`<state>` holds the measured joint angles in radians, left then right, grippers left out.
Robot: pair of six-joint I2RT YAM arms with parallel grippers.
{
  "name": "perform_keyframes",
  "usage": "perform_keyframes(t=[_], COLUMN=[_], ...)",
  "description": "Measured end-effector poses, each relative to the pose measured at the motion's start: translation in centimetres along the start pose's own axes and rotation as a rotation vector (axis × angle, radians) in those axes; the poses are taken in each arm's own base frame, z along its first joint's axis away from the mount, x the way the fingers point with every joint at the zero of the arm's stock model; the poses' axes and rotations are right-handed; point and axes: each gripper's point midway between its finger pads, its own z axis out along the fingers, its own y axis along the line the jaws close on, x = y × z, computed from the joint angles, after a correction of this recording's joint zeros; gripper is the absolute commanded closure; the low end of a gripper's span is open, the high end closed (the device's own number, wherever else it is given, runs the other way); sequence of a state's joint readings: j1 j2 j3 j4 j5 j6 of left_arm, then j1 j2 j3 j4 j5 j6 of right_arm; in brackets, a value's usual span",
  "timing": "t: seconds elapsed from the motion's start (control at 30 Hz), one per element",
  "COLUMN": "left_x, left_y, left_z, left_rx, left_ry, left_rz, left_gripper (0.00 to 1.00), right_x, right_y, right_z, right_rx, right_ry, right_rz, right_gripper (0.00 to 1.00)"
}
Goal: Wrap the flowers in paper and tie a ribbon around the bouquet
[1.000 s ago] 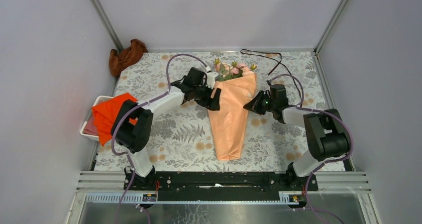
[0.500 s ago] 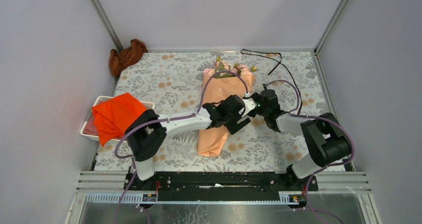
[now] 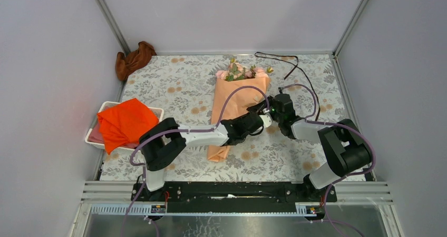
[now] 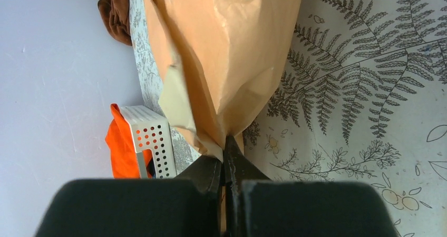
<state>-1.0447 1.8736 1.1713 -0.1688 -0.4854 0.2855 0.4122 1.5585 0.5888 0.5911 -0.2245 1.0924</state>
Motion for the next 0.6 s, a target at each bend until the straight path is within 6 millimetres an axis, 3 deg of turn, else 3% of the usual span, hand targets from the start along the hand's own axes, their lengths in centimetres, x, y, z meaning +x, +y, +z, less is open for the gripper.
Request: perform_keyframes(t=[0.1, 0.2, 0.33, 0.47, 0.6], left_x=[-0.2, -0.2, -0.4, -0.4, -0.1], left_y=[0.5, 1.7, 2.5, 3.3, 4.1], left_z=[-0.1, -0.3, -0.4, -0.2, 0.2], left_rx=[-0.029, -0.072, -0.075, -0.052, -0.033], left_ry=[-0.006, -0.004, -0.015, -0.021, -0.016], left_rz=[0.016, 0.022, 0.012, -0.017, -0.045], left_gripper=[0.98, 1.00, 1.00, 1.00, 1.00], right_x=[-0.2, -0.4, -1.9, -8.8, -18.1], right_y=[0.1, -0.2, 0.9, 1.8, 1.3], right_z=[0.1, 0.2, 0.4, -0.8, -3.9], right_rx=[0.007, 0.043, 0.074, 0.133, 0.238], right_ry=[-0.002, 0.003, 0.019, -0.055, -0.171], right_rz=[-0.012, -0.050, -0.151, -0.256, -0.344], right_gripper=[0.93, 0.66, 0.46, 0.38, 0.35])
